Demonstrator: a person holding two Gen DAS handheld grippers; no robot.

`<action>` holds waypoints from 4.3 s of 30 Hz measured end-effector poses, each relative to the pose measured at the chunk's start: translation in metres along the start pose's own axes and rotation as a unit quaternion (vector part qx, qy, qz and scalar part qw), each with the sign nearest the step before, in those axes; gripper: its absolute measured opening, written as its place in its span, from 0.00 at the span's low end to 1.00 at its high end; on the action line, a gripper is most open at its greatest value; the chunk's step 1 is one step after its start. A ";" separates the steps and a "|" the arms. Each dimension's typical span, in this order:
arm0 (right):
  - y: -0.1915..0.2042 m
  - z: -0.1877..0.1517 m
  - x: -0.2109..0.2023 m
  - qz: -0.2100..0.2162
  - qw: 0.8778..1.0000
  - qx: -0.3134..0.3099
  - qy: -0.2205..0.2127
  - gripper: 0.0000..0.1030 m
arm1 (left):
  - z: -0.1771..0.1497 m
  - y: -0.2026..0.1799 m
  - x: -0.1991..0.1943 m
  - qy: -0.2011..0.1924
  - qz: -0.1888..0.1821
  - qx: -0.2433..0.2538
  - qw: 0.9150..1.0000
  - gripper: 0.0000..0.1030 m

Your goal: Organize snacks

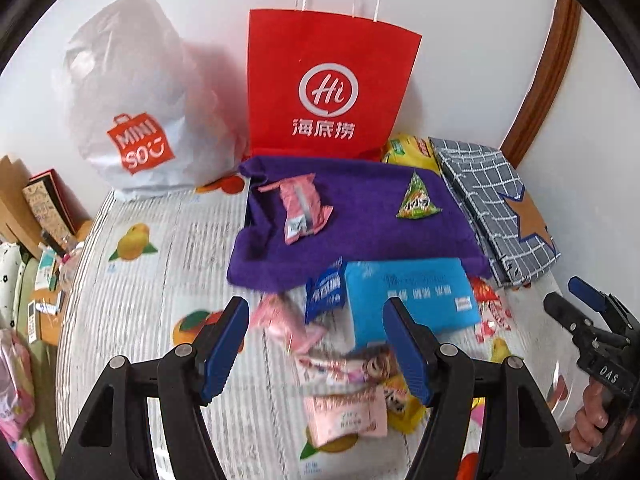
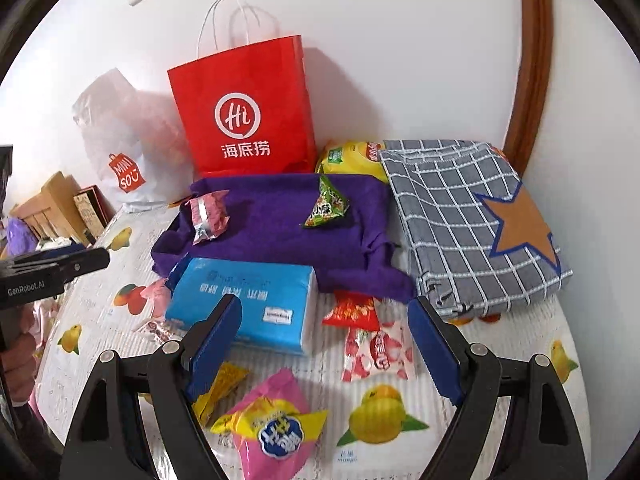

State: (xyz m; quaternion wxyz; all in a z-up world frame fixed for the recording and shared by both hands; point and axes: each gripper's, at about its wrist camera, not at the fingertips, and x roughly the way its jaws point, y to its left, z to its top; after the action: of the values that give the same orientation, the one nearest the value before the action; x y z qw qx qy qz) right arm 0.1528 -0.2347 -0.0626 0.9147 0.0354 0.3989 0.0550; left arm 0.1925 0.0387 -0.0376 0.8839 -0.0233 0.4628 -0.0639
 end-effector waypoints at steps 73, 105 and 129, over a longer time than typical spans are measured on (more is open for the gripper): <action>-0.053 -0.048 0.048 -0.002 0.999 -0.011 0.037 0.31 | -0.024 0.019 0.086 0.039 0.032 0.020 0.999 0.66; -0.053 -0.037 0.045 -0.033 0.999 0.005 0.033 0.31 | -0.020 0.019 0.092 0.033 -0.029 0.032 0.999 0.20; 0.002 -0.036 -0.010 0.004 1.000 -0.014 -0.018 0.31 | -0.052 0.002 0.005 -0.001 -0.049 0.017 0.999 0.20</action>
State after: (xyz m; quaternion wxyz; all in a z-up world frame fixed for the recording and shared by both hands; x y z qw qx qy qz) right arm 0.1190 -0.2334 -0.0798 0.9220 0.0252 0.3812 0.0633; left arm 0.1525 0.0414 -0.0720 0.8806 -0.0305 0.4588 -0.1147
